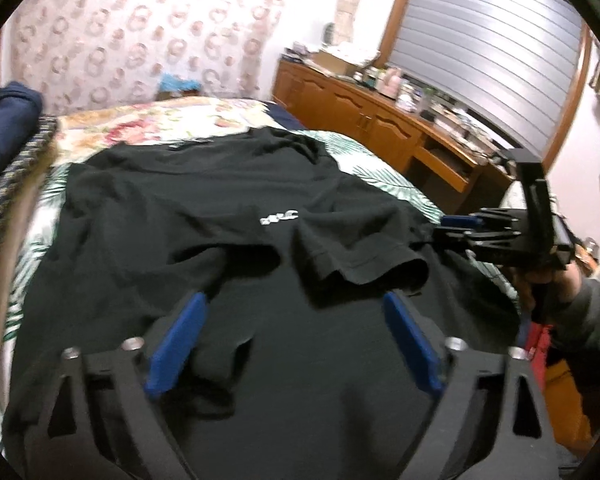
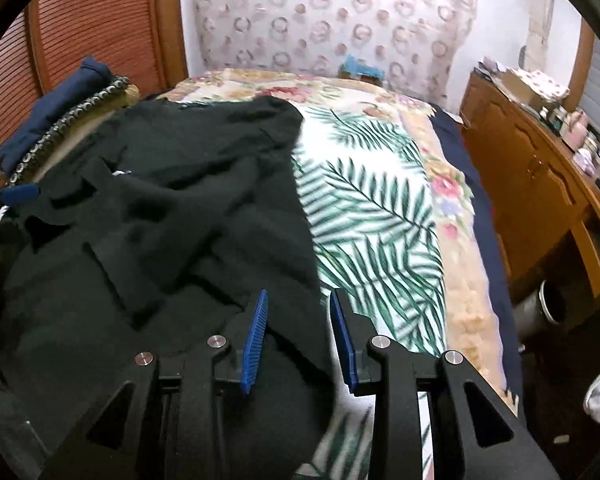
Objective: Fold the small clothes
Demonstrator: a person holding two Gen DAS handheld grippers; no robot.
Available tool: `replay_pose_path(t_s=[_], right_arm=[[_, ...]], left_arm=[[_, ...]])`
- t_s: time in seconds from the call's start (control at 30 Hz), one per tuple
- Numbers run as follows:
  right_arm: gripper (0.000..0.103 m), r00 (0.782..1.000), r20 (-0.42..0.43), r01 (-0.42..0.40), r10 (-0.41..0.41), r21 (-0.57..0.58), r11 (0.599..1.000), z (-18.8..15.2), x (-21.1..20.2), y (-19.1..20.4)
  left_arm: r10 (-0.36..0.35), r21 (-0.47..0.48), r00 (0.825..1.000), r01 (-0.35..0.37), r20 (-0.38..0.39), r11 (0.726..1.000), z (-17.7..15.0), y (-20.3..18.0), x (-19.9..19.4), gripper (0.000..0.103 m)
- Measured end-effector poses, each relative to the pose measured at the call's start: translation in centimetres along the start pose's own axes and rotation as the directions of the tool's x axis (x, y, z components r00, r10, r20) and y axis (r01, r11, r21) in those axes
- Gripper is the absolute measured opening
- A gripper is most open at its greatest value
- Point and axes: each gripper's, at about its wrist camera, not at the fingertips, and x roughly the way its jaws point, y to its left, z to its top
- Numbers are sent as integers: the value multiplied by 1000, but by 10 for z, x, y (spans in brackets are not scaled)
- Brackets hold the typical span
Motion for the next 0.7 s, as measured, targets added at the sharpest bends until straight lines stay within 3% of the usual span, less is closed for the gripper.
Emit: replay_pose_path(t_s=[0.07, 0.13, 0.33, 0.4, 0.47, 0.53, 0.7], right_arm=[[33, 1000, -9, -7, 7, 20, 1000, 1, 7, -5], [33, 1000, -1, -25, 25, 28, 999, 0, 9, -10], [33, 998, 24, -60, 59, 56, 997, -1, 12, -13], [34, 995, 46, -88, 85, 76, 993, -7, 14, -21], [34, 994, 50, -100, 96, 86, 991, -10, 14, -23], [34, 995, 50, -88, 85, 77, 993, -12, 13, -21], [34, 995, 51, -86, 82, 75, 993, -13, 15, -20]], left_arm=[[-25, 16, 999, 25, -34, 1000, 6, -4, 9, 61], [-41, 35, 998, 43, -55, 998, 11, -10, 15, 54], [-62, 49, 985, 71, -161, 996, 22, -18, 53, 54], [-68, 51, 981, 78, -179, 996, 23, -17, 61, 42], [-59, 62, 979, 72, -195, 995, 22, -16, 66, 19], [-57, 75, 980, 73, -191, 995, 22, -16, 63, 5], [-19, 62, 996, 25, -93, 998, 36, 4, 27, 4]])
